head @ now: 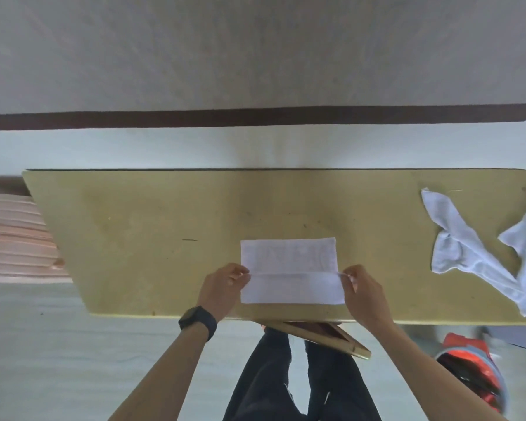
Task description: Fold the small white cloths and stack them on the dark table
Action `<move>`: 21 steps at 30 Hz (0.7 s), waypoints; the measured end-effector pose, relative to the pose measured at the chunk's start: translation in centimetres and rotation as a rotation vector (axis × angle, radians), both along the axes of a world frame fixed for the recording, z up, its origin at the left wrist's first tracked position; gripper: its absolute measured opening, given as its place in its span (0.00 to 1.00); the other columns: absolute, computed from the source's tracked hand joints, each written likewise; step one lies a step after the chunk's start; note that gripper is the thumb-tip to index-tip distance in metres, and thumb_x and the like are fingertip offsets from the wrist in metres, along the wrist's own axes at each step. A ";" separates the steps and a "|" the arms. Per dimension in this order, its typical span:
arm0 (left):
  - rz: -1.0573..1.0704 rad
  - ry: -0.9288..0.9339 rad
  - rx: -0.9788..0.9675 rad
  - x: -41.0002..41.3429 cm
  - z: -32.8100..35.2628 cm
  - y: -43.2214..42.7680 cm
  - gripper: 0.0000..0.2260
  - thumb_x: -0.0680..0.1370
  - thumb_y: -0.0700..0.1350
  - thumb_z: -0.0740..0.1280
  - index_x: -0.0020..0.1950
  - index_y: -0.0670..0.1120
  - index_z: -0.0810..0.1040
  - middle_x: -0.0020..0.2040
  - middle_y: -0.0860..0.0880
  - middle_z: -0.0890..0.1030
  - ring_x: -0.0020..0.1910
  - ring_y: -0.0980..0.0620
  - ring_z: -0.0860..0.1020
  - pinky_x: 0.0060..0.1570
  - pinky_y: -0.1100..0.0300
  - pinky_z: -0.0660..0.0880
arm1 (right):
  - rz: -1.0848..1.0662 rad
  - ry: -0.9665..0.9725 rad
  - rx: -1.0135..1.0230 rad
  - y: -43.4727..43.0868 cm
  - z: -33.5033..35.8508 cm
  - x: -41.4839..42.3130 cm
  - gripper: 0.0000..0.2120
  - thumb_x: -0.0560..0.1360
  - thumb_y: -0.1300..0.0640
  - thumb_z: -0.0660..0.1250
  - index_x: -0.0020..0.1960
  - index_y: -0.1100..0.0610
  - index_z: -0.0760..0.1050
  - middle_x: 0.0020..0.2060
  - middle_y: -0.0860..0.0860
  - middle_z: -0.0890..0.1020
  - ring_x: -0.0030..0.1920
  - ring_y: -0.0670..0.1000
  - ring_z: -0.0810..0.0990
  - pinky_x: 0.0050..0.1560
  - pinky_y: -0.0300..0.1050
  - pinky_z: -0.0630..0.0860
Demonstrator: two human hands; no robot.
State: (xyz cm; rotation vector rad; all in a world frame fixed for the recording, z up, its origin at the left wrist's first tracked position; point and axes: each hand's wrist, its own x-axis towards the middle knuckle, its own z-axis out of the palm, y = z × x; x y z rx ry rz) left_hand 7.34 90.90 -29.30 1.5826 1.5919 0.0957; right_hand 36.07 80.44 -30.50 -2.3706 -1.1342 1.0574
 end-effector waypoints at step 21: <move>0.240 -0.029 0.015 0.9 -7.0 6.6 0.07 0.79 0.53 0.68 0.54 0.60 0.84 0.46 0.59 0.84 0.49 0.60 0.80 0.50 0.67 0.73 | -0.282 -0.013 0.195 7.1 -6.7 0.1 0.09 0.80 0.54 0.63 0.57 0.52 0.80 0.46 0.46 0.82 0.45 0.44 0.79 0.46 0.32 0.69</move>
